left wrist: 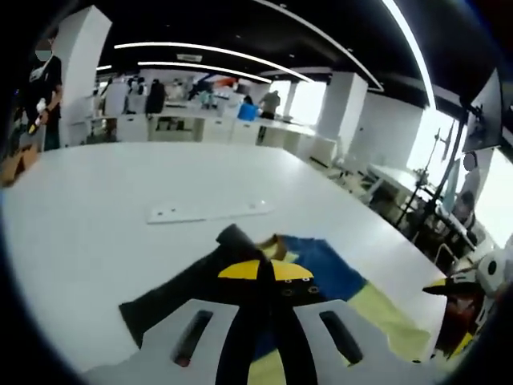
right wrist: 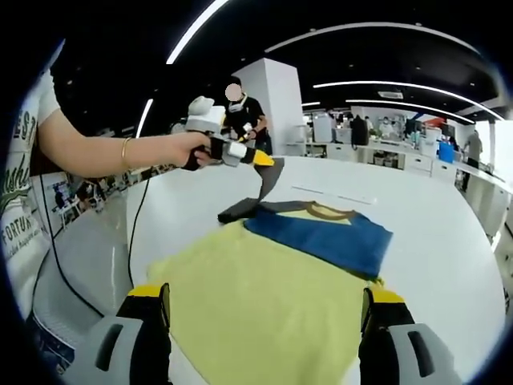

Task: Fold the garment on the visible template until the final outline fits inside the template.

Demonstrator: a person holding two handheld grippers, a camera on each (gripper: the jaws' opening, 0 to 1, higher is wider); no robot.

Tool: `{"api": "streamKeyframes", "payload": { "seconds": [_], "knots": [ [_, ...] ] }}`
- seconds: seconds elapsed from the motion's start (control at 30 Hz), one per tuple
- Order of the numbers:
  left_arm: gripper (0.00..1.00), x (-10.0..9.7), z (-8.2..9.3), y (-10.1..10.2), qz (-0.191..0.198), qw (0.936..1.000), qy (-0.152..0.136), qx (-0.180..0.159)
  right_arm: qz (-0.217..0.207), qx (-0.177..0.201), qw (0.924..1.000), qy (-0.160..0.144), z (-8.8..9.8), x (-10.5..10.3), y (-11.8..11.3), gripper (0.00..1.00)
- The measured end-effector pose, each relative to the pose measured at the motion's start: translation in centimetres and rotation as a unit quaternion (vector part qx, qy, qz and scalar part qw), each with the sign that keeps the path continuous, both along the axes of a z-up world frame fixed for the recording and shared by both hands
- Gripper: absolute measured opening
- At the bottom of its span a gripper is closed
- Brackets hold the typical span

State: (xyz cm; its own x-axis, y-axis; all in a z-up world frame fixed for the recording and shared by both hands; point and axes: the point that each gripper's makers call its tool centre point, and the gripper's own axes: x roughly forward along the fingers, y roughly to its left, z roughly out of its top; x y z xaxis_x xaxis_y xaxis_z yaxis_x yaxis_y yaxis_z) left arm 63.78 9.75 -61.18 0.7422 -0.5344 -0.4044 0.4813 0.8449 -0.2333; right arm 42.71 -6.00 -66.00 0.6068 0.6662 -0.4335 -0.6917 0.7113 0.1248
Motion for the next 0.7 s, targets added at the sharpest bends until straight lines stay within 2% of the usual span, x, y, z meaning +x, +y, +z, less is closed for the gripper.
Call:
{"api": "streamKeyframes", "payload": {
  "seconds": [0.33,0.6,0.7],
  "knots": [
    [0.0,0.6,0.0,-2.5,-0.015,0.9999,0.002,-0.008,0.0,-0.005,1.0,0.007,-0.5,0.1,-0.2,0.98],
    [0.0,0.8,-1.1,-5.1,-0.044,0.9988,0.003,0.02,0.0,-0.011,0.9999,0.012,-1.0,-0.1,-0.6,0.98],
    [0.0,1.2,-1.1,-5.8,-0.048,0.9988,0.006,0.01,0.002,-0.015,0.9998,0.016,-1.3,-0.3,-0.6,0.98]
  ]
}}
